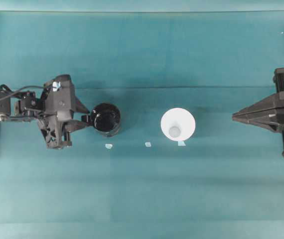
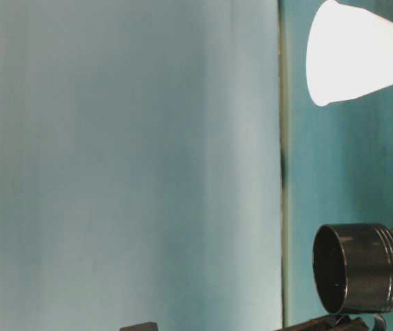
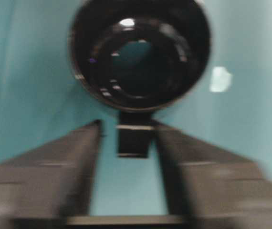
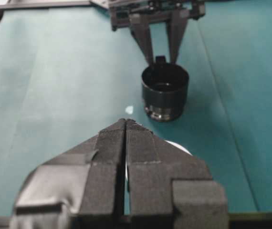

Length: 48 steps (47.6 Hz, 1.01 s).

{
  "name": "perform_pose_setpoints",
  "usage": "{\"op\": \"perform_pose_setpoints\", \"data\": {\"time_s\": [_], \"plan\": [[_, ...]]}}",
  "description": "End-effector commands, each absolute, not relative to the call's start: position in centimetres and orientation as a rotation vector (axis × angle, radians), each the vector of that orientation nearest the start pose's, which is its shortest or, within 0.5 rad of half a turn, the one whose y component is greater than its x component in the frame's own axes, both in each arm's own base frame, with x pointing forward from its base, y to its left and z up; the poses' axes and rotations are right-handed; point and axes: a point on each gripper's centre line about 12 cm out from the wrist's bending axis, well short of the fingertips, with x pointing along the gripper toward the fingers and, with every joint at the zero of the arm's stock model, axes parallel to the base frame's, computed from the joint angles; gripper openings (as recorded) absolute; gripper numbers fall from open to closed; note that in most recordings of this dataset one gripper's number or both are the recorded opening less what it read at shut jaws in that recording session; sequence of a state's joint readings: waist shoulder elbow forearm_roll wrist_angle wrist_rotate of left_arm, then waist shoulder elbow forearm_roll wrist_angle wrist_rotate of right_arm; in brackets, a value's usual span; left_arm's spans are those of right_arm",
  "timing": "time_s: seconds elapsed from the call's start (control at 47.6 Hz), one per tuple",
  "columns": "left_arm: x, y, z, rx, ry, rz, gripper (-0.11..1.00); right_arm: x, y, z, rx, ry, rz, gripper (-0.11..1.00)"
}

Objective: Put the paper cup into the moved cup holder.
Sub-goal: 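Grasp the holder and push it right toward the white paper cup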

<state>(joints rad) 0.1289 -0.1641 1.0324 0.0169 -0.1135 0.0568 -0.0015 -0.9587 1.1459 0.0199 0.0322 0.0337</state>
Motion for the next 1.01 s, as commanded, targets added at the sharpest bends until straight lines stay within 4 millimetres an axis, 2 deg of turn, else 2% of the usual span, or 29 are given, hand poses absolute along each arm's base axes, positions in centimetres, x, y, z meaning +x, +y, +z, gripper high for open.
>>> {"op": "perform_pose_setpoints", "data": {"time_s": [0.0,0.063,0.399,0.694,0.988], "plan": [[29.1,3.3,12.6,0.039,0.739,0.075,0.25,20.2,-0.1,27.5,0.065,0.202,-0.009,0.01],[29.1,3.2,12.7,0.048,0.738,0.067,0.2,20.2,-0.1,27.4,0.066,0.21,-0.009,0.01],[29.5,3.2,13.2,0.05,0.704,0.069,0.2,20.2,0.0,27.3,0.066,0.221,-0.009,0.01],[31.9,3.1,15.6,0.055,0.58,0.068,0.2,20.1,0.0,27.3,0.066,0.219,-0.009,0.01],[34.6,2.1,16.2,0.073,0.554,0.03,0.2,20.1,0.0,27.3,0.066,0.219,-0.009,0.01]]}}
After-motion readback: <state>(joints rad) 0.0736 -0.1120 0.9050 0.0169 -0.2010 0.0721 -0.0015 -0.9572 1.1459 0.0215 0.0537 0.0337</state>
